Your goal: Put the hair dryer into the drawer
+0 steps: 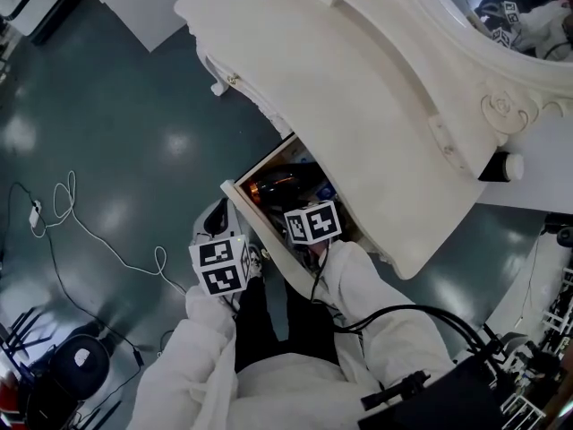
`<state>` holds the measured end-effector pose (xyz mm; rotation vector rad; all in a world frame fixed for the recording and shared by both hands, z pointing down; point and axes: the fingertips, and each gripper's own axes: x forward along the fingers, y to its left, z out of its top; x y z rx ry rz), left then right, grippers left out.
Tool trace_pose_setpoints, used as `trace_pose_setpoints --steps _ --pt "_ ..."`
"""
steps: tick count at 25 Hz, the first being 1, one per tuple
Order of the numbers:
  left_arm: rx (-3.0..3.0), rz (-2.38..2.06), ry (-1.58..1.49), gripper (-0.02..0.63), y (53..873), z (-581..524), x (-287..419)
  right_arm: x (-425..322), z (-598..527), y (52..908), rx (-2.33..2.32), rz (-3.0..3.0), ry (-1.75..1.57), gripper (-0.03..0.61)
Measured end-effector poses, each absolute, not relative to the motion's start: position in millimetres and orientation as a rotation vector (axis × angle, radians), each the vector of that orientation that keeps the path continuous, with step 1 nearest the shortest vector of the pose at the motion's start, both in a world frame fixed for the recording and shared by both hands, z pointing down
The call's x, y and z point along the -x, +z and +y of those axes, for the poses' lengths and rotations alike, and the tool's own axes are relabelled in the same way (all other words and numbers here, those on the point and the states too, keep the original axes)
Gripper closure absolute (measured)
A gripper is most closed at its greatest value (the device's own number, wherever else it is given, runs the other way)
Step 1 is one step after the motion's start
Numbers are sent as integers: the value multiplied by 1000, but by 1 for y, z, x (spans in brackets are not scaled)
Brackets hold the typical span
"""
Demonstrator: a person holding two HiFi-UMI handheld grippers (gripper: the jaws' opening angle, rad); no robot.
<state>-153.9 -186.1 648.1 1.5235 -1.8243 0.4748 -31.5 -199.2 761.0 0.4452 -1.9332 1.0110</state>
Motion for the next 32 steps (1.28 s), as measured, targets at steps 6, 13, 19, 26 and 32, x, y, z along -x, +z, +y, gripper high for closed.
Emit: trace_pose_setpoints --steps 6,13,19,26,32 --pt "-1544 -1817 458 618 642 -187 148 24 -198 748 -477 -1937 1030 302" --pt "-1588 -1816 435 618 625 -190 136 11 -195 733 -519 -1935 1019 302" --pt "-1609 -1816 392 618 611 -189 129 -5 -200 712 -593 -1954 994 302" --pt "-1672 -1820 342 618 585 -190 119 -12 -201 678 -681 -2013 931 302" --pt "-1714 -1799 298 618 564 -180 110 -11 -198 637 -767 -2097 846 302"
